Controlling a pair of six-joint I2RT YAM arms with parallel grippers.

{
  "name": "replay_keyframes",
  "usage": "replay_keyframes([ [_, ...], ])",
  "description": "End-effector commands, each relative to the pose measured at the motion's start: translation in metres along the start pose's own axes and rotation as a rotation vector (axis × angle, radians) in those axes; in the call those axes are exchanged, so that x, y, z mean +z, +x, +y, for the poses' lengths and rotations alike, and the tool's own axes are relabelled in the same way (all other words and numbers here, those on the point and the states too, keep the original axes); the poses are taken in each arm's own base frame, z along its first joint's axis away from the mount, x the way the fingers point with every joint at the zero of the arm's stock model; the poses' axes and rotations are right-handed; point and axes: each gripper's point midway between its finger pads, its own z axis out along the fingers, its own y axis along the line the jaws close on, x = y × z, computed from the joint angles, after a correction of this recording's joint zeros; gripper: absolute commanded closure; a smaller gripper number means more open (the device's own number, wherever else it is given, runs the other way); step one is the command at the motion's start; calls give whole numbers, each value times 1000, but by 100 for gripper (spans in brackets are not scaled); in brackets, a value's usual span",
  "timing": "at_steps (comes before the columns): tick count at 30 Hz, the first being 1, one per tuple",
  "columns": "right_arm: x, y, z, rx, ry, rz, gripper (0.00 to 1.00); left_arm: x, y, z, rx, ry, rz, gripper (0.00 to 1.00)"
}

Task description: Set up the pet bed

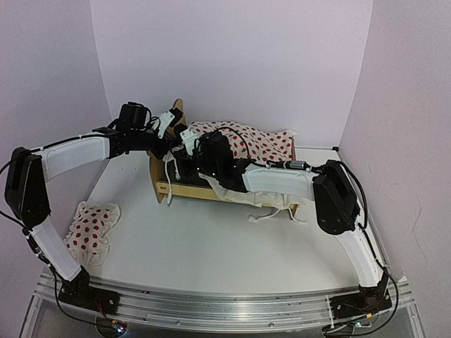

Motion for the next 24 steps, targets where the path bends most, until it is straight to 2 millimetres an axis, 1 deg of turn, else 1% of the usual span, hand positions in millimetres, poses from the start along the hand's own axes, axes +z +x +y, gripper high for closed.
replay_keyframes([
  [1,7,14,-5,-118,29,12,100,-8,-3,15,-17,-48,-22,100],
  [4,8,20,-6,-163,38,32,100,-7,-2,15,-19,-46,-20,100],
  [7,7,32,-6,-164,33,68,100,-8,-2,14,-18,-46,-19,100],
  [12,1,49,-2,-103,2,136,100,-7,2,14,-15,-45,-12,100],
  [15,-3,63,3,-66,-30,197,100,-6,6,12,-15,-39,-5,100],
  [18,-6,76,1,-25,-30,239,100,-4,9,11,-19,-31,2,100],
  [19,-8,77,0,-9,-25,243,100,-4,9,10,-19,-29,2,100],
  [21,-11,70,-2,15,-17,235,100,-5,9,10,-19,-28,1,100],
  [24,-16,52,-6,38,-7,210,100,-5,8,10,-15,-30,0,100],
])
